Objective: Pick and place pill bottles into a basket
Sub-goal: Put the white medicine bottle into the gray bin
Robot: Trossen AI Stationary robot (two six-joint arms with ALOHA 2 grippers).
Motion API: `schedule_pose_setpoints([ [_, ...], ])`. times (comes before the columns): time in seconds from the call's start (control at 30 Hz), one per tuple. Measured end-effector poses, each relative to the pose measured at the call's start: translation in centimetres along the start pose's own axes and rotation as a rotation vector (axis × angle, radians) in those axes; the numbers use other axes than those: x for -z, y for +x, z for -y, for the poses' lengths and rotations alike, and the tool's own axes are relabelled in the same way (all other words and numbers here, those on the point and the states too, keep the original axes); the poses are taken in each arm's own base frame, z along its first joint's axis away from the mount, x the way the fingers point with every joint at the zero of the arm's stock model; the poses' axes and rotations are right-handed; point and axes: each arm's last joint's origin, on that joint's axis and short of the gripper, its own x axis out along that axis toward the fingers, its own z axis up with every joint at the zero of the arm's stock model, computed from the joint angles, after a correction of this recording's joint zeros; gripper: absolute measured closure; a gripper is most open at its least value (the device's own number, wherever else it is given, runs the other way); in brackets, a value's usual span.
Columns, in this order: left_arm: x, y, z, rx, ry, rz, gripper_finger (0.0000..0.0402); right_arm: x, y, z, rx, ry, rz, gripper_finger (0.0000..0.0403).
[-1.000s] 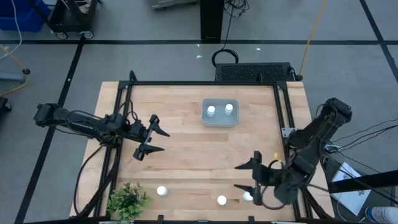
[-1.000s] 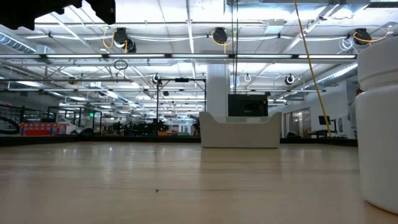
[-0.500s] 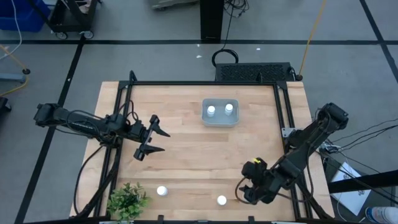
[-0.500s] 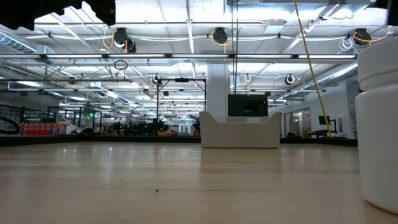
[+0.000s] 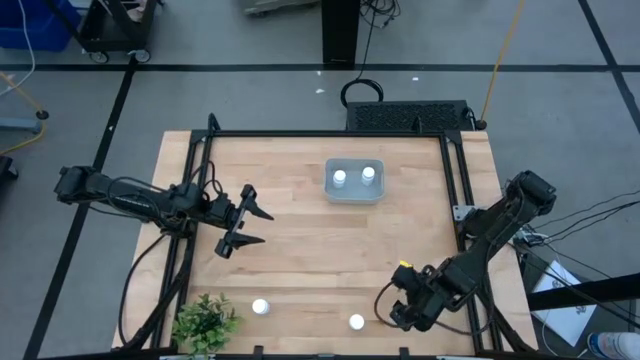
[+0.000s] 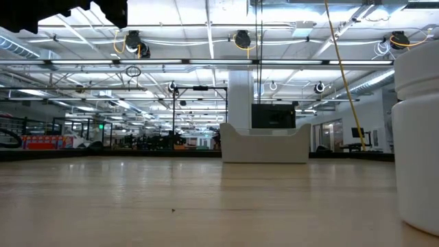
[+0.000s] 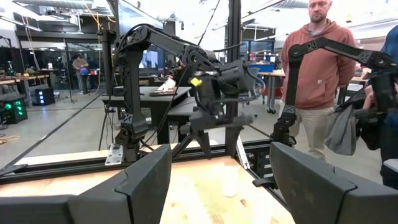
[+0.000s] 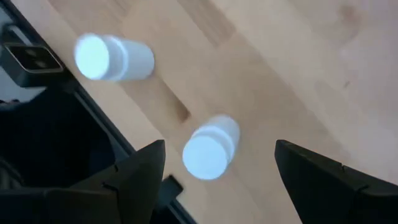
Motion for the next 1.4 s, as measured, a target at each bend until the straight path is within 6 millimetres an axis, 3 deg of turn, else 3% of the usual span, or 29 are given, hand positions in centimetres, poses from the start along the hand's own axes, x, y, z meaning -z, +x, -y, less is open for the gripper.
schedule_pose_setpoints([
  [0.17,0.0,0.0,0.0,0.000,0.000,-0.004,0.0128,0.2,1.9,-0.7,0.012,0.006,-0.083,0.0108],
  [0.33,0.0,0.0,0.0,-0.001,0.001,-0.004,0.0128,0.3,2.4,-1.3,-0.032,0.013,-0.112,0.0108],
  [0.57,0.0,0.0,0.0,0.000,0.001,-0.004,0.0128,0.4,3.6,-1.1,0.037,0.038,-0.139,0.0108],
  [1.4,0.0,0.0,0.0,0.000,0.000,-0.005,0.0128,0.5,4.0,-1.1,0.048,0.026,-0.105,0.0122],
])
